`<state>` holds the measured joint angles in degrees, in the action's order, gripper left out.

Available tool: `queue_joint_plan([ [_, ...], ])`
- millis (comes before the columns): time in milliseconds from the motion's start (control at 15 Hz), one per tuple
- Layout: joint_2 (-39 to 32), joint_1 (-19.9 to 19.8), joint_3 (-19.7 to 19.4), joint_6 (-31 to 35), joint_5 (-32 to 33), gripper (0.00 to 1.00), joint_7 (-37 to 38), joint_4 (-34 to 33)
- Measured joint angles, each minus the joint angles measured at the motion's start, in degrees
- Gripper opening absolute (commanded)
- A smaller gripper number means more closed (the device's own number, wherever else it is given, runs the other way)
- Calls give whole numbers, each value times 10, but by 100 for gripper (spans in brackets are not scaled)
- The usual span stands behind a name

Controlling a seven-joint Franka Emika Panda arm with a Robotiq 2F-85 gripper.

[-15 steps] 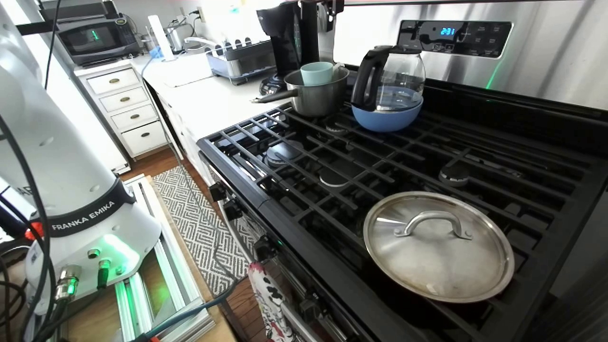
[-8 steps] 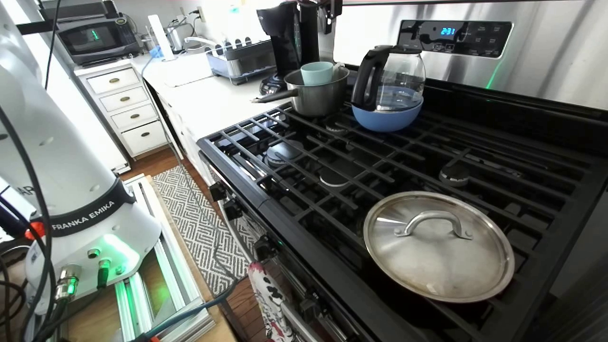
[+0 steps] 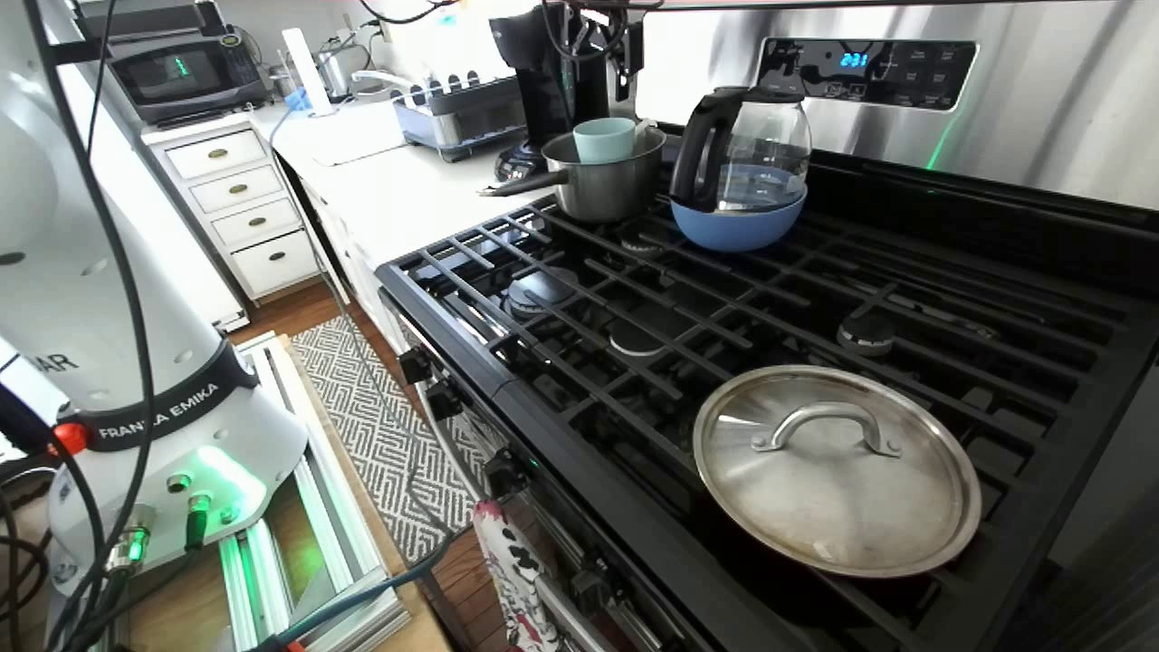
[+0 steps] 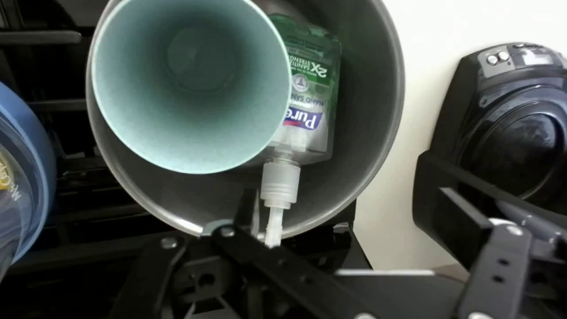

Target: Remove the pump bottle from the pot and put it on the right side of the stove

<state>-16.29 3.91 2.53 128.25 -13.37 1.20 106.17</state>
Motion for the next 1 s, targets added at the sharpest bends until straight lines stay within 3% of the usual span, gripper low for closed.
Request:
queue_joint_plan([
  [267, -57, 0, -1, 0, 18, 83, 40, -50],
  [400, -82, 0, -3, 0, 27, 62, 51, -75],
  [467, -92, 0, -3, -1, 30, 57, 55, -86],
  [600, -110, 0, -3, -2, 34, 56, 59, -105],
  [733, -124, 0, -4, -6, 36, 65, 62, -121],
  [933, -136, 1, -7, -19, 52, 70, 77, -140],
  [1000, -138, 2, -10, -26, 61, 65, 85, -144],
])
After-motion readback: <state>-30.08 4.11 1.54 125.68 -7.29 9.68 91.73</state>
